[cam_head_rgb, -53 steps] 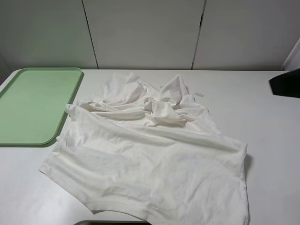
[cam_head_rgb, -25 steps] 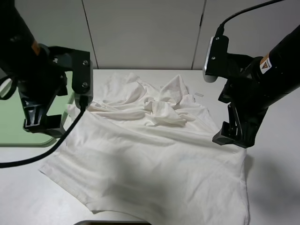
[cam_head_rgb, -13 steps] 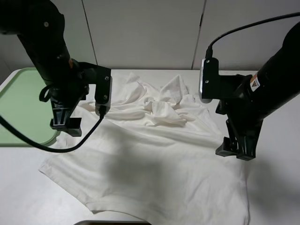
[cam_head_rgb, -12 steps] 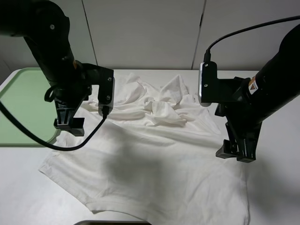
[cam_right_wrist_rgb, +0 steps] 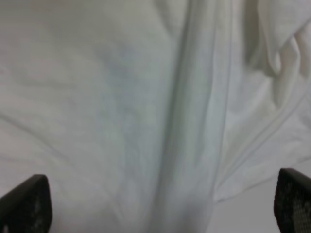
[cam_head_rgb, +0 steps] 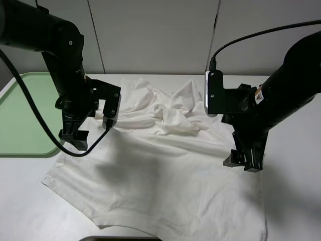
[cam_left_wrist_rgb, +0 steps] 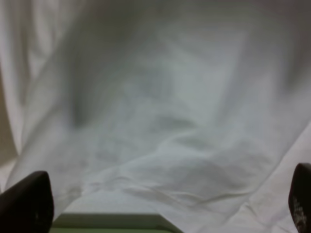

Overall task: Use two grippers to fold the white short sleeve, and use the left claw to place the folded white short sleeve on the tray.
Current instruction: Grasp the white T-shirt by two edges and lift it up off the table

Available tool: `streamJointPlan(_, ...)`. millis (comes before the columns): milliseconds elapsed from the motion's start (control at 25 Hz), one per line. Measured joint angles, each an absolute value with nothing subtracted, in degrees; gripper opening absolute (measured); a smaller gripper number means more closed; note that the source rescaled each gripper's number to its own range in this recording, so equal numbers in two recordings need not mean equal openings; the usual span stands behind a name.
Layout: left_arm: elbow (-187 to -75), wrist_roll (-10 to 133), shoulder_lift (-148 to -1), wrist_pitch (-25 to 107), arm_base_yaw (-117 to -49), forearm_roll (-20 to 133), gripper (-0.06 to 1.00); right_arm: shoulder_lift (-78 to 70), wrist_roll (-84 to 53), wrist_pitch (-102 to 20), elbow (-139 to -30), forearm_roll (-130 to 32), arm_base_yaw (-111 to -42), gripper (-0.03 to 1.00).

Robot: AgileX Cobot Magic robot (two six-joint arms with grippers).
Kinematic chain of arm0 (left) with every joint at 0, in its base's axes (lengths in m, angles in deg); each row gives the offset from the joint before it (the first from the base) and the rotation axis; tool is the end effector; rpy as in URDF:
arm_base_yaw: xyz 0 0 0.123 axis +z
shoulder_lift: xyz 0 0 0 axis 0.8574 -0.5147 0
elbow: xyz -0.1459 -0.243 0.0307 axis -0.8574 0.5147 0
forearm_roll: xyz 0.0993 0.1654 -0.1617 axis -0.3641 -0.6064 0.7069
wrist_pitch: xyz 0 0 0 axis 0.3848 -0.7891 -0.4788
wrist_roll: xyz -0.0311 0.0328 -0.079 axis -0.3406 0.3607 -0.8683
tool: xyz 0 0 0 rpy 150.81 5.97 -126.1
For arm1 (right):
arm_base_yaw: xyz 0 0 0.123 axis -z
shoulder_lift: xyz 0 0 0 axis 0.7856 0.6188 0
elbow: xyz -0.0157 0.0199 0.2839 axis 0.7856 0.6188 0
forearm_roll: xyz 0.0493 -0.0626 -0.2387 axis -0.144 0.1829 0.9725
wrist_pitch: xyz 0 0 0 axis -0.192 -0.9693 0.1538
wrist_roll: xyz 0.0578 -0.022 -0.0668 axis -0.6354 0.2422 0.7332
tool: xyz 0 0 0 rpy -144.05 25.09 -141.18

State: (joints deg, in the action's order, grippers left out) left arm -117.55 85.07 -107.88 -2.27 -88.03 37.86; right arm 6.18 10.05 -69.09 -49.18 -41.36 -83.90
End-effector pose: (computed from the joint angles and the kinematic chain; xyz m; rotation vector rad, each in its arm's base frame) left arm 0.3049 -0.1627 0.1663 2.1364 2.1443 0.1438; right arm 0.2171 0.1364 0.2018 -1.8146 2.1423 -0.0675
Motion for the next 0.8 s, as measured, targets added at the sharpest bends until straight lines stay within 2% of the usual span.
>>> streamJointPlan(240, -118.0, 87.8, -109.3, -1.4, -85.0, 39.5, 0.96, 8.0, 11.3, -65.6, -46.7, -41.4, -83.9, 1.0)
streamJointPlan(400, -118.7, 92.9, -110.2, -1.0, -84.3, 42.6, 0.96, 9.1, 11.7, -62.7, -43.8, -41.4, -83.9, 1.0)
streamJointPlan(800, -122.9, 95.3, -114.7, -0.8, -83.3, 44.4, 0.96, 9.9, 11.7, -59.2, -43.1, -41.9, -83.9, 1.0)
